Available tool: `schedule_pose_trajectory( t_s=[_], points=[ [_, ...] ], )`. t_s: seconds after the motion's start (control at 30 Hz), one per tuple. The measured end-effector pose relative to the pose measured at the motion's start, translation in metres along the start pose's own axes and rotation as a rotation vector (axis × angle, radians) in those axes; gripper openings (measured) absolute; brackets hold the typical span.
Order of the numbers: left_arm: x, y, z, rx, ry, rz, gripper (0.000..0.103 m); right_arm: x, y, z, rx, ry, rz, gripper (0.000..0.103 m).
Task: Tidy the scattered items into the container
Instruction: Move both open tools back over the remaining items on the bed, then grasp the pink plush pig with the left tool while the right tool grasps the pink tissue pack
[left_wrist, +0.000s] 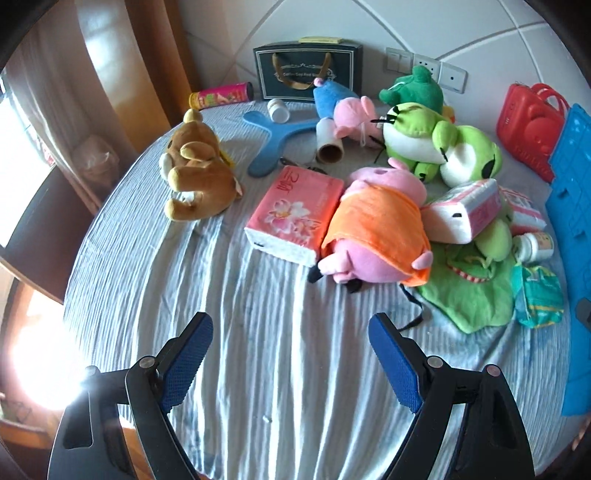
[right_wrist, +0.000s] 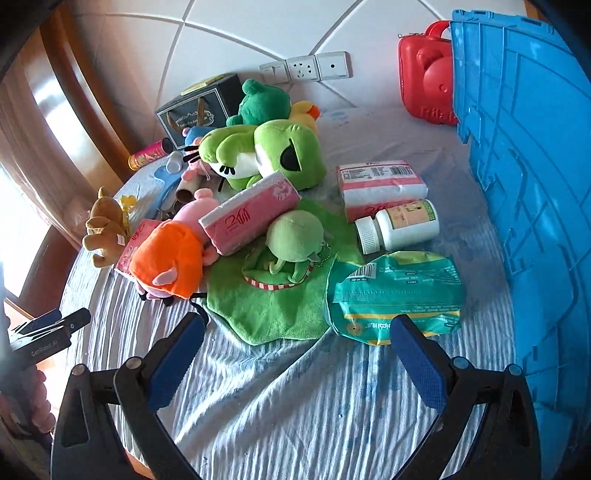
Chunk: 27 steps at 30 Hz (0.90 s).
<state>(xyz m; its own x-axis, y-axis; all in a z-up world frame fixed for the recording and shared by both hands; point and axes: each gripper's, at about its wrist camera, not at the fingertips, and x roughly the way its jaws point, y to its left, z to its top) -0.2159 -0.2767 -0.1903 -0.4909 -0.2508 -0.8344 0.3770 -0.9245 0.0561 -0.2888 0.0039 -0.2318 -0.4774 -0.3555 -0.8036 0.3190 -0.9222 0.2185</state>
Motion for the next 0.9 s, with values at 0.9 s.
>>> schedule_pose_trajectory(
  t_s=[0.9],
  points=[
    [0.159, -0.077, 0.084, 0.309, 0.254, -0.178, 0.079, 0.111, 0.052, 0.083, 0.29, 0.121, -0.013, 0.102]
  ],
)
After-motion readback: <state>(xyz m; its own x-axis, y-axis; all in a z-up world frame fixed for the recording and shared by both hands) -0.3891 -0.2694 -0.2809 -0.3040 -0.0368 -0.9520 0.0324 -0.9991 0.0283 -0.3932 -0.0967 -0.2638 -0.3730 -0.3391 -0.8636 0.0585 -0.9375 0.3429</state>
